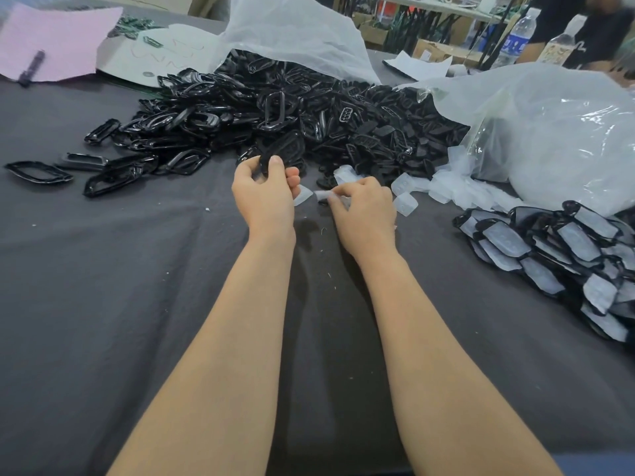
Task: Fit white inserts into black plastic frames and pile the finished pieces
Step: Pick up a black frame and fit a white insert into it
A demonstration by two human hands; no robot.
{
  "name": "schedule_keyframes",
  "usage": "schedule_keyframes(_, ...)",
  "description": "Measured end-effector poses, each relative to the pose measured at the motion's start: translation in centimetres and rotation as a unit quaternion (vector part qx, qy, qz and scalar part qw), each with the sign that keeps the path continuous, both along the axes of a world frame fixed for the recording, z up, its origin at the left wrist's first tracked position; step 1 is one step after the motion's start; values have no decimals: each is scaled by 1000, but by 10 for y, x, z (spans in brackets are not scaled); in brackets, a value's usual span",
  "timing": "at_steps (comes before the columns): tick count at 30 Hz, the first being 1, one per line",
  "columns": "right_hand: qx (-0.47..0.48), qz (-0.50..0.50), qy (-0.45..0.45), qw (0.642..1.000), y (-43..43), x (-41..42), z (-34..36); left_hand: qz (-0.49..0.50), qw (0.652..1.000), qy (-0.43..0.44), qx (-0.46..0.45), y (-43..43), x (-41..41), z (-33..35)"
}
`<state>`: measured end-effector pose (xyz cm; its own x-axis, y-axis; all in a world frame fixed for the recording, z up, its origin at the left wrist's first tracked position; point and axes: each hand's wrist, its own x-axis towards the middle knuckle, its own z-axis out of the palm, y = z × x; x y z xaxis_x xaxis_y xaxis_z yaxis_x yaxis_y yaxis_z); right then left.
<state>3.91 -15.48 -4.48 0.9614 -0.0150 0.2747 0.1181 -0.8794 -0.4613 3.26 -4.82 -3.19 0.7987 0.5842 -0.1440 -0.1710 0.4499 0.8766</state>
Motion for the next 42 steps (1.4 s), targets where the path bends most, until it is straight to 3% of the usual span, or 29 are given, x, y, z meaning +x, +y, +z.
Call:
schedule_keyframes(4, 40, 1, -29, 999, -1, 0, 1, -36, 999, 5, 13, -3, -3, 1)
schedule_keyframes(7, 177, -3, -57, 983, -2, -2, 4, -52, 998, 2, 35, -5, -5, 1)
schedule_keyframes(12, 466, 1, -13, 885, -9, -1, 11, -69, 994, -1, 86, -8, -7, 1)
schedule_keyframes(15, 562, 19, 22, 827, -10, 1, 13, -77, 992, -5, 99, -10, -8, 1)
schedule_keyframes(17, 563, 17, 22, 826, -10, 1, 14, -81, 991, -5, 104, -10, -8, 2)
schedule_keyframes(24, 446, -59, -65, 891, -15, 1, 11, -99, 989, -5, 110, -10, -10, 3)
schedule_keyframes(26, 434, -78, -81, 894, -20, 2, 11, -102, 988, -7, 112, -11, -10, 3)
schedule_keyframes(28, 480, -84, -63, 871, -22, 1, 13, -106, 988, -8, 110, -11, -10, 3)
schedule_keyframes(32, 653, -27, -3, 757, -19, 0, 24, -112, 988, -12, 109, -12, -10, 3)
schedule_keyframes(34, 680, -1, -4, 733, -18, 0, 25, -119, 986, -11, 113, -12, -9, 3)
schedule_keyframes(39, 596, -7, -61, 801, -16, -1, 23, -135, 982, -9, 131, -12, -9, 3)
schedule_keyframes(42, 587, 0, -76, 806, -16, -1, 25, -145, 980, -10, 136, -12, -9, 2)
